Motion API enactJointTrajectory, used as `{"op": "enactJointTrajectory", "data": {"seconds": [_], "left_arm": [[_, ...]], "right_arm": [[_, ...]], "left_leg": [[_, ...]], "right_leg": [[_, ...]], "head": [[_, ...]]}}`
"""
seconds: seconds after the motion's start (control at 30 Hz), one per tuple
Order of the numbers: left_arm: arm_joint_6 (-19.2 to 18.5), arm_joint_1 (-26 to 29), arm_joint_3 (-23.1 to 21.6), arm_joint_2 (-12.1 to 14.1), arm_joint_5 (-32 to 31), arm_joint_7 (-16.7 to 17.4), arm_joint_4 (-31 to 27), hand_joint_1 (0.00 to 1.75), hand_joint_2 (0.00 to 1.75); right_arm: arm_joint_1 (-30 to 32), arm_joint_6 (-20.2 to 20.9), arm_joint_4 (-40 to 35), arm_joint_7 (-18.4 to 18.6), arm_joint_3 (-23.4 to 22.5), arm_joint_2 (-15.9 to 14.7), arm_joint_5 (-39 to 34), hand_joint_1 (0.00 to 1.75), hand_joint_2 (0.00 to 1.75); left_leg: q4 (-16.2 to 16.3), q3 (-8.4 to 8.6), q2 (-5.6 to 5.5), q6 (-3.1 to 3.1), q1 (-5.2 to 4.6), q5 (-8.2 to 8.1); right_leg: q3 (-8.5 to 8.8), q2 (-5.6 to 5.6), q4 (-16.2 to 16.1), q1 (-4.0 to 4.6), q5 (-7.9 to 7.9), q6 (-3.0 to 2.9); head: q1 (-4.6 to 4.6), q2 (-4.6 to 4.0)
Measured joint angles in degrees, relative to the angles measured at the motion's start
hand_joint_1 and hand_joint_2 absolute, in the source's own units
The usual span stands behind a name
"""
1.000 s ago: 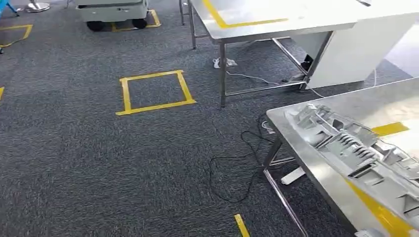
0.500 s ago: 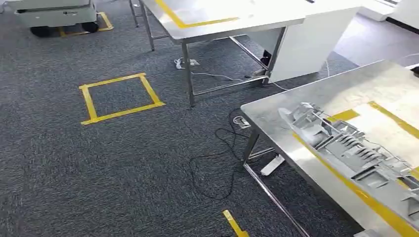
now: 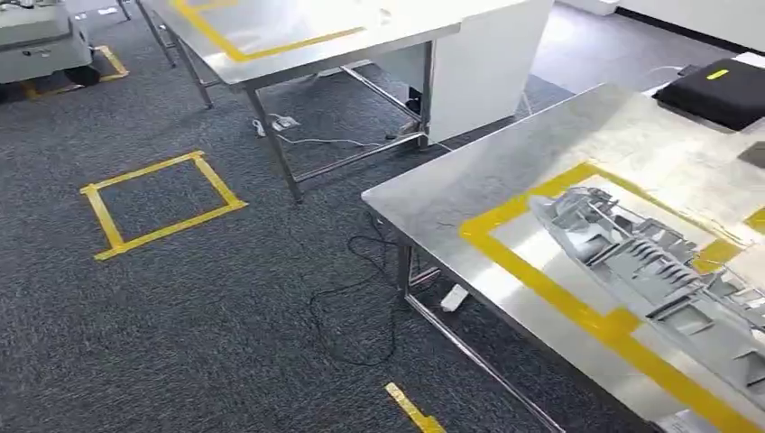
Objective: Take the parts from the cabinet and place them on the table.
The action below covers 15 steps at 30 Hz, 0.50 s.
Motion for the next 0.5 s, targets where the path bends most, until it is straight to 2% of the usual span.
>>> {"op": "enactJointTrajectory", "data": {"seconds": [0.03, 0.07, 0.1, 0.13, 0.17, 0.2, 0.23, 0.27, 0.3, 0.33, 0.37, 0.4, 0.43, 0.47, 0.5], "left_arm": [[0.0, 0.02, 0.02, 0.0, 0.0, 0.0, 0.0, 0.0, 1.75], [0.02, -0.03, 0.02, 0.0, 0.0, 0.0, 0.0, 0.0, 1.75], [0.04, -0.01, 0.07, 0.04, 0.0, 0.0, 0.0, 0.0, 1.75], [0.04, -0.01, 0.11, 0.09, 0.0, 0.0, 0.0, 0.0, 1.75], [0.04, 0.08, 0.17, 0.09, 0.0, 0.0, 0.0, 0.0, 1.75], [0.04, 0.06, 0.22, 0.09, 0.0, 0.0, 0.0, 0.0, 1.75], [0.04, 0.03, 0.24, 0.11, 0.0, 0.0, 0.0, 0.0, 1.75], [0.04, -0.01, 0.24, 0.13, 0.0, 0.0, 0.0, 0.0, 1.75], [0.04, -0.14, 0.24, 0.02, 0.0, 0.0, 0.0, 0.0, 1.75], [0.07, -0.23, 0.24, 0.02, 0.0, 0.0, 0.0, 0.0, 1.75], [0.11, -0.31, 0.31, 0.04, 0.07, 0.0, 0.0, 0.0, 1.75], [0.11, -0.27, 0.35, 0.04, 0.07, 0.0, 0.0, 0.0, 1.75], [0.11, -0.1, 0.39, 0.0, 0.07, 0.0, 0.0, 0.0, 1.75], [0.11, 0.04, 0.46, -0.02, 0.07, 0.0, 0.0, 0.0, 1.75], [0.11, 0.05, 0.52, -0.02, 0.07, 0.04, 0.0, 0.0, 1.75]], "right_arm": [[-0.01, 0.0, 0.0, 0.09, -0.02, 0.0, 0.0, 1.75, 1.75], [-0.01, 0.0, 0.0, 0.18, -0.04, 0.0, 0.0, 1.75, 1.75], [-0.02, 0.0, 0.0, 0.2, -0.07, 0.0, 0.0, 1.75, 1.75], [-0.04, 0.0, 0.0, 0.2, -0.09, 0.0, 0.0, 1.75, 1.75], [-0.24, 0.02, 0.0, 0.2, -0.13, 0.0, 0.02, 1.75, 1.75], [-0.32, 0.02, 0.0, 0.2, -0.15, 0.0, 0.0, 1.75, 1.75], [-0.27, 0.02, 0.0, 0.2, -0.18, 0.0, 0.0, 1.75, 1.75], [-0.26, 0.02, -0.02, 0.26, -0.24, 0.0, 0.02, 1.75, 1.75], [-0.23, 0.0, -0.02, 0.44, -0.28, 0.02, 0.0, 1.75, 1.75], [-0.12, 0.0, -0.02, 0.72, -0.28, 0.02, 0.0, 1.75, 1.75], [-0.21, 0.02, -0.02, 0.98, -0.28, 0.02, 0.0, 1.75, 1.75], [-0.41, 0.0, -0.02, 1.05, -0.26, 0.02, 0.0, 1.75, 1.75], [-0.52, 0.02, -0.02, 1.2, -0.28, 0.02, 0.0, 1.75, 1.75], [-0.47, 0.02, -0.02, 1.27, -0.28, 0.02, -0.04, 1.75, 1.75], [-0.47, 0.02, 0.0, 1.53, -0.28, 0.02, -0.04, 1.75, 1.75]], "left_leg": [[-2.18, 0.68, -0.09, 0.21, 0.0, 2.34], [-6.58, 2.46, -0.48, 0.51, -0.01, 5.5], [-11.66, 4.58, -1.5, 0.82, -0.01, 8.46], [-15.9, 6.11, -4.4, 1.1, 0.03, 10.11], [-16.97, 6.49, -5.77, 1.41, 0.21, 9.49], [-17.61, 6.88, -5.1, 1.36, 0.08, 9.06], [-17.52, 6.7, -4.72, 1.47, -0.09, 9.05], [-17.63, 6.74, -4.19, 1.67, -0.23, 9.12], [-18.37, 6.94, -3.41, 2.08, 0.08, 9.41], [-18.9, 7.18, -2.5, 2.28, 0.31, 9.77], [-19.16, 7.22, -1.88, 2.54, 0.26, 9.77], [-19.14, 7.19, -0.99, 2.66, 0.15, 9.76], [-19.13, 7.22, -0.12, 2.74, 0.06, 9.7], [-19.11, 7.2, 0.83, 2.75, 0.05, 9.63], [-19.09, 7.21, 1.62, 2.69, 0.06, 9.55]], "right_leg": [[0.13, 0.8, 0.01, 0.08, -0.02, -0.02], [0.33, 1.64, 0.03, 0.12, -0.03, -0.01], [0.52, 2.32, 0.03, 0.12, -0.06, 0.04], [0.41, 2.83, 0.02, 0.0, -0.1, 0.11], [0.17, 3.55, 0.4, 0.3, -0.15, 0.41], [-0.44, 4.3, 0.47, 0.01, 0.0, 0.71], [-0.75, 4.87, 0.34, -0.26, 0.17, 1.13], [-1.26, 5.45, 0.11, -0.37, 0.33, 1.58], [-1.5, 6.06, -0.02, -0.2, 0.34, 2.03], [-1.63, 4.06, 0.86, -0.19, -0.21, 2.0], [-2.97, 0.43, 3.31, 0.06, -2.25, 2.29], [-4.99, -1.1, 7.45, 0.02, -4.73, 2.5], [-7.34, -1.74, 12.31, -0.11, -7.04, 2.74], [-9.19, -1.95, 16.04, -0.21, -8.31, 2.99], [-9.79, -2.04, 17.25, -0.29, -8.19, 3.14]], "head": [[-0.02, 0.0], [0.0, 0.0], [0.0, 0.0], [0.0, 0.0], [0.11, 0.0], [-0.11, 0.0], [0.04, 0.0], [-0.11, 0.0], [0.04, 0.0], [0.04, 0.0], [0.37, 0.0], [0.44, 0.0], [0.39, 0.0], [0.37, 0.0], [0.39, 0.0]]}}
